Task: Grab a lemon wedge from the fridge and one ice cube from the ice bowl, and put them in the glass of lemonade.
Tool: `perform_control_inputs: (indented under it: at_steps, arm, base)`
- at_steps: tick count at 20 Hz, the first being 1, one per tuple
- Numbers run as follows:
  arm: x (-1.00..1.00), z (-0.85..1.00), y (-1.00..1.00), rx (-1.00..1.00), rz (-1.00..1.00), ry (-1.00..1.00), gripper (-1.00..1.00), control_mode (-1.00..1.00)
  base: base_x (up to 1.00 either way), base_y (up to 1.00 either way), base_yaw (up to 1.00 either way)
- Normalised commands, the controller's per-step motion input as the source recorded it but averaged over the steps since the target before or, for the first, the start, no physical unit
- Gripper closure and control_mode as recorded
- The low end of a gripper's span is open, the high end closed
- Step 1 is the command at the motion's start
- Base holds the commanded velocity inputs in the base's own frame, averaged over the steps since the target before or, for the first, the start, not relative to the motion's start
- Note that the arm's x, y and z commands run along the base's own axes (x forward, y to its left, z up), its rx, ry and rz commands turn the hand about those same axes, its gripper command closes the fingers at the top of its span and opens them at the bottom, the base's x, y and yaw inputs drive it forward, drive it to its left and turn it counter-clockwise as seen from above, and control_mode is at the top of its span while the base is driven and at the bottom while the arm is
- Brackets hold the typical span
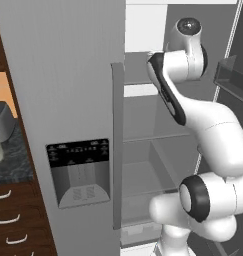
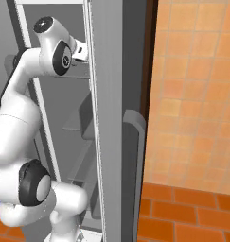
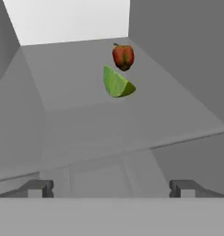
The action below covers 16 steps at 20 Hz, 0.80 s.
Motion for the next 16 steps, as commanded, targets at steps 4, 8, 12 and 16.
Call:
perform_control_inputs:
  at_steps: [4, 8, 12, 16]
  arm:
    - [0.48, 0.0, -0.55, 0.0, 0.11, 0.0, -1.0, -1.0]
    - [0.56, -0.01, -0.48, 0.0, 0.1, 0.05, -1.0, -1.0]
    - [0.76, -0.12, -0.17, 0.0, 0.09, 0.09, -1.0, -1.0]
    - [0.53, -0.05, -0.17, 0.0, 0.08, 0.12, -1.0, -1.0]
  base:
    - [0.0, 0.0, 0.0]
    - [0.0, 0.0, 0.0]
    - [0.0, 0.0, 0.0]
    - [0.0, 0.0, 0.0]
